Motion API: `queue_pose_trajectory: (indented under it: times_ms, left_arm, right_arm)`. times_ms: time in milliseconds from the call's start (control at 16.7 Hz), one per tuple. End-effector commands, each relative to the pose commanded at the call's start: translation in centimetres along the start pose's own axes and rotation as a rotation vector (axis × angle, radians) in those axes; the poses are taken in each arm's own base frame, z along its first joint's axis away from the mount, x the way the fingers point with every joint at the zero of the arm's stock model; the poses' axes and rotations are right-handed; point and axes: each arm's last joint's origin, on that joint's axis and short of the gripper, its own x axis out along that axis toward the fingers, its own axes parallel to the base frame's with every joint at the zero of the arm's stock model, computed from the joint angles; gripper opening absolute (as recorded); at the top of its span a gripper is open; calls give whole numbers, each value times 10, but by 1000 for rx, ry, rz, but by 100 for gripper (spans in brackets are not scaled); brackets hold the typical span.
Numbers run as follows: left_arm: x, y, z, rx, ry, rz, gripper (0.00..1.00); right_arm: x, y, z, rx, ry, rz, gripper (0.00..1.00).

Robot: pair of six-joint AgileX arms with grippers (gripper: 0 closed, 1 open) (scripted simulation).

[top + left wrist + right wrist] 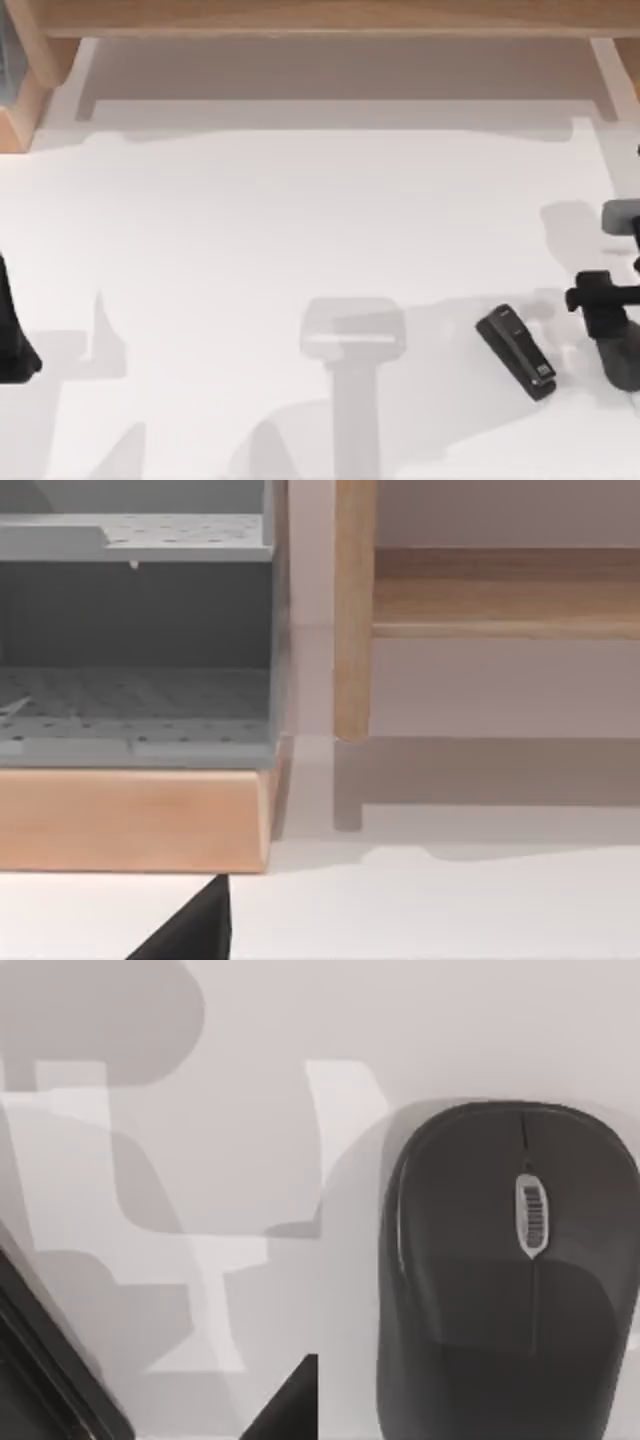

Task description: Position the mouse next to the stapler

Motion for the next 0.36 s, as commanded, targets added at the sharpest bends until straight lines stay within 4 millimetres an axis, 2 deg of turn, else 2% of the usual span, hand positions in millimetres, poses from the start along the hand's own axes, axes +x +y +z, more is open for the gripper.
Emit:
queue_pose_trajectory:
  times_ms: [360]
  left_arm:
    - [0, 0, 0, 0, 0, 0, 100]
  right_arm:
    - [0, 0, 0, 0, 0, 0, 100]
